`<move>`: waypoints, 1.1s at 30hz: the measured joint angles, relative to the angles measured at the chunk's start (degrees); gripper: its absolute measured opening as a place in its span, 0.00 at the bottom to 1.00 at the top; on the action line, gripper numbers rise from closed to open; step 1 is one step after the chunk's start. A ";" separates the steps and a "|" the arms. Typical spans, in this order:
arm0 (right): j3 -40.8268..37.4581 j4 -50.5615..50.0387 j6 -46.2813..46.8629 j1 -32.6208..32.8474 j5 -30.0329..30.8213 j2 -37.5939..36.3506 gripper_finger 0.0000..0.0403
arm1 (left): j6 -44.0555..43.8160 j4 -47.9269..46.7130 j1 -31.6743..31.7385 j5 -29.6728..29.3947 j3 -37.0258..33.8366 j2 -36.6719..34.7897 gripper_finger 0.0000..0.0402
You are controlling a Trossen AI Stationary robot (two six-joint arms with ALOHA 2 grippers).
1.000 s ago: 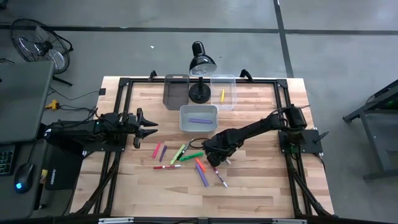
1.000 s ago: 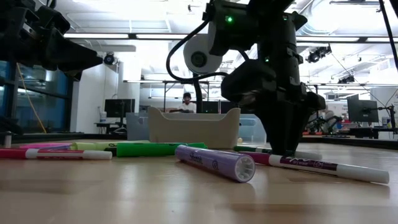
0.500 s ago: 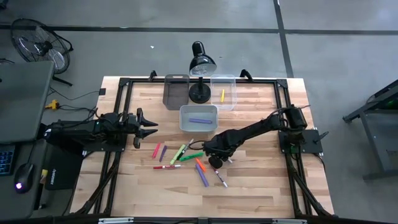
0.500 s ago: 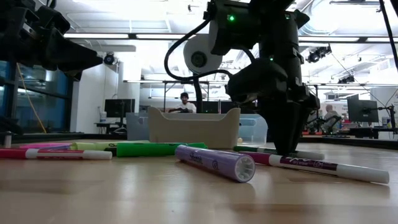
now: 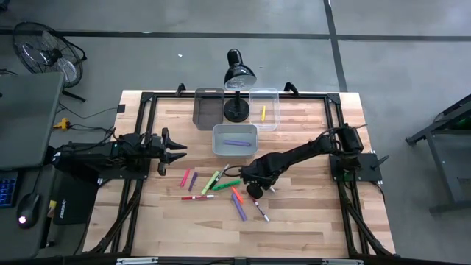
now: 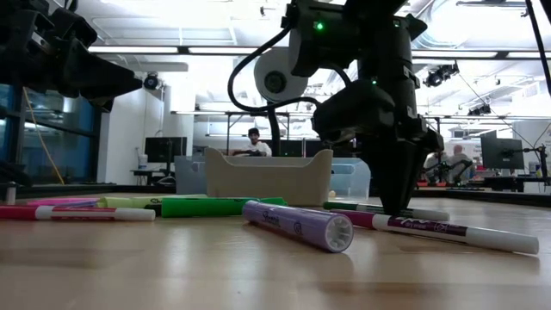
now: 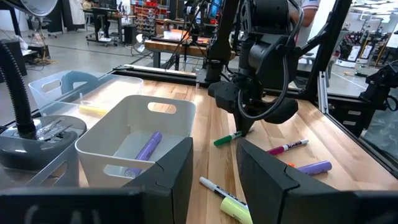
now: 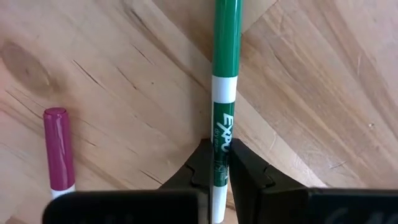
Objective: Pick & Place Markers
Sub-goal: Put the medium green marker into the black bin
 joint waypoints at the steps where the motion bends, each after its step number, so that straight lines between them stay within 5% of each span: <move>1: 0.00 -0.02 0.02 -0.02 -0.09 -0.14 0.05 | 0.00 0.00 0.00 -0.02 0.02 0.02 0.30; 23: -0.33 -0.71 2.32 0.19 -1.65 -8.41 0.05 | 0.00 0.00 0.00 0.00 0.01 0.00 0.30; 33: -0.22 1.03 0.85 1.89 6.97 -13.85 0.04 | 0.00 0.00 0.00 0.00 0.02 0.00 0.30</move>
